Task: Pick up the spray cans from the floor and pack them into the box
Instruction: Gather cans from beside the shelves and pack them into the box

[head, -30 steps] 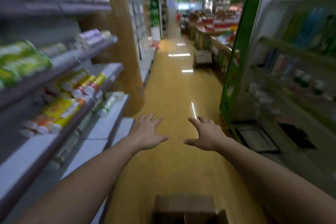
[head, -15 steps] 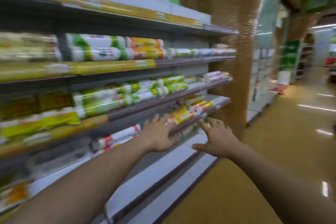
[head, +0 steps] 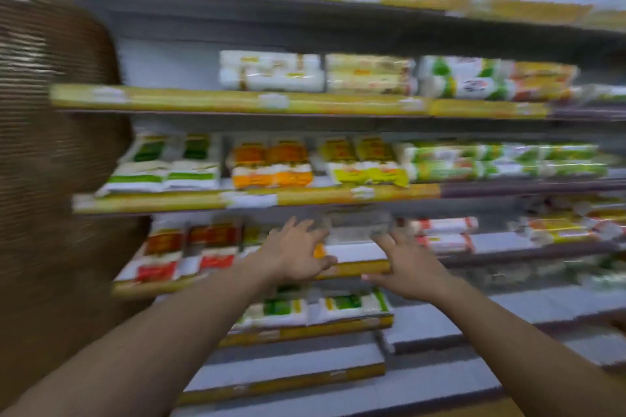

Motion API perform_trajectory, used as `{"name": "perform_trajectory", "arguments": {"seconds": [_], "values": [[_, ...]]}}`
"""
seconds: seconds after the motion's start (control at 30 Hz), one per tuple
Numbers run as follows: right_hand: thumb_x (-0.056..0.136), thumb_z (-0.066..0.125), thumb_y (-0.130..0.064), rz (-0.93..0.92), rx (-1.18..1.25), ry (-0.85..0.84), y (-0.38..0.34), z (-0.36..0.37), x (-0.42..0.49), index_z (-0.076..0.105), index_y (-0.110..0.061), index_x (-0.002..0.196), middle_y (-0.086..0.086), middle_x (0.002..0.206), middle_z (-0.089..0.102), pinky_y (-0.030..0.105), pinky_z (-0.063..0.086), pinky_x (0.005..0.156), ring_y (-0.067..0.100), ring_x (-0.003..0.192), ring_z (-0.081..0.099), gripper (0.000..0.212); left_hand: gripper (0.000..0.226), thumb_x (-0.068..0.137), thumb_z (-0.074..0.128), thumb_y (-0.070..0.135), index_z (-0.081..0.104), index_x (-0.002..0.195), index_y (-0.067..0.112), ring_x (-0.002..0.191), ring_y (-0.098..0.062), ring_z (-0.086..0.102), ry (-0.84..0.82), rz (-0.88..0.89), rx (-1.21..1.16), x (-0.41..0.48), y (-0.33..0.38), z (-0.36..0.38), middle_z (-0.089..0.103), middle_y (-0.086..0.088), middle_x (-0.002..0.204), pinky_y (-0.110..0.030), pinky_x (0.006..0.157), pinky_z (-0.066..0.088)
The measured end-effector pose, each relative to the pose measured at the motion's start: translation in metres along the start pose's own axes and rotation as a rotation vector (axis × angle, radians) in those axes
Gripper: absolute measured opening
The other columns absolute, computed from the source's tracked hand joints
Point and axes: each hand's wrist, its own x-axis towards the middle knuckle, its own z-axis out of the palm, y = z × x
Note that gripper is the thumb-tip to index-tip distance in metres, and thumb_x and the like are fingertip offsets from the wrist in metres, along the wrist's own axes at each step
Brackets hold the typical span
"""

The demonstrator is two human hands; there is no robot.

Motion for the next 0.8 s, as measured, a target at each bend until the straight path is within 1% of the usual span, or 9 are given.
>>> {"name": "perform_trajectory", "arguments": {"seconds": [0.1, 0.2, 0.23, 0.3, 0.4, 0.5, 0.6, 0.7, 0.8], "values": [[0.082, 0.053, -0.081, -0.106, 0.044, -0.054, -0.102, 0.030, 0.025, 0.022, -0.036, 0.157, 0.008, 0.164, 0.023, 0.049, 0.036, 0.112, 0.031, 0.148, 0.027, 0.093, 0.074, 0.092, 0.038, 0.075, 0.029, 0.154, 0.037, 0.150, -0.035, 0.018, -0.018, -0.111, 0.017, -0.071, -0.097, 0.009, 0.022, -0.004, 0.164, -0.056, 0.116, 0.028], [0.083, 0.054, -0.079, -0.222, 0.107, -0.124, -0.195, 0.059, 0.039, 0.021, -0.033, 0.158, 0.008, 0.165, 0.020, 0.050, 0.035, 0.115, 0.031, 0.150, 0.024, 0.094, 0.076, 0.090, 0.039, 0.075, 0.027, 0.155, 0.038, 0.150, -0.032, 0.019, -0.052, -0.250, 0.000, -0.143, -0.180, 0.025, 0.022, -0.004, 0.165, -0.054, 0.116, 0.028], [0.084, 0.054, -0.078, -0.267, 0.127, -0.156, -0.223, 0.068, 0.043, 0.020, -0.032, 0.159, 0.008, 0.166, 0.018, 0.050, 0.033, 0.116, 0.031, 0.151, 0.021, 0.094, 0.077, 0.089, 0.040, 0.076, 0.027, 0.154, 0.038, 0.150, -0.032, 0.020, -0.063, -0.300, -0.011, -0.165, -0.203, 0.030, 0.022, -0.004, 0.165, -0.054, 0.116, 0.029], [0.086, 0.055, -0.076, -0.351, 0.156, -0.198, -0.274, 0.087, 0.049, 0.021, -0.030, 0.159, 0.007, 0.167, 0.017, 0.049, 0.032, 0.118, 0.030, 0.152, 0.021, 0.093, 0.077, 0.086, 0.043, 0.076, 0.031, 0.152, 0.038, 0.146, -0.033, 0.027, -0.064, -0.392, -0.034, -0.207, -0.241, 0.041, 0.029, -0.004, 0.161, -0.053, 0.111, 0.035], [0.087, 0.056, -0.073, -0.434, 0.170, -0.246, -0.337, 0.120, 0.056, 0.026, -0.027, 0.157, 0.006, 0.164, 0.023, 0.044, 0.034, 0.115, 0.030, 0.148, 0.027, 0.088, 0.083, 0.080, 0.044, 0.078, 0.032, 0.151, 0.036, 0.141, -0.034, 0.034, -0.076, -0.531, -0.091, -0.259, -0.280, 0.059, 0.034, -0.003, 0.158, -0.053, 0.109, 0.039], [0.087, 0.056, -0.073, -0.501, 0.181, -0.335, -0.382, 0.159, 0.060, 0.026, -0.030, 0.156, 0.005, 0.161, 0.025, 0.047, 0.037, 0.112, 0.031, 0.144, 0.032, 0.087, 0.085, 0.083, 0.049, 0.077, 0.032, 0.153, 0.030, 0.144, -0.032, 0.031, -0.115, -0.675, -0.132, -0.298, -0.310, 0.087, 0.030, -0.005, 0.161, -0.050, 0.113, 0.036], [0.086, 0.060, -0.071, -0.542, 0.226, -0.398, -0.411, 0.205, 0.063, 0.026, -0.031, 0.156, 0.006, 0.160, 0.029, 0.044, 0.040, 0.110, 0.029, 0.142, 0.036, 0.088, 0.082, 0.086, 0.054, 0.072, 0.030, 0.154, 0.033, 0.145, -0.029, 0.031, -0.192, -0.784, -0.171, -0.323, -0.333, 0.121, 0.027, -0.002, 0.162, -0.047, 0.113, 0.038], [0.085, 0.061, -0.070, -0.551, 0.225, -0.520, -0.433, 0.258, 0.068, 0.026, -0.028, 0.157, 0.006, 0.162, 0.026, 0.046, 0.038, 0.112, 0.030, 0.145, 0.032, 0.090, 0.081, 0.089, 0.054, 0.067, 0.027, 0.155, 0.032, 0.143, -0.031, 0.033, -0.278, -0.847, -0.232, -0.343, -0.351, 0.158, 0.026, -0.004, 0.163, -0.050, 0.113, 0.038], [0.084, 0.062, -0.071, -0.539, 0.227, -0.624, -0.448, 0.303, 0.077, 0.027, -0.027, 0.157, 0.007, 0.158, 0.032, 0.043, 0.039, 0.110, 0.030, 0.142, 0.036, 0.091, 0.080, 0.090, 0.054, 0.066, 0.028, 0.155, 0.029, 0.144, -0.032, 0.032, -0.337, -0.895, -0.289, -0.354, -0.367, 0.190, 0.027, -0.005, 0.161, -0.055, 0.114, 0.032]]}}
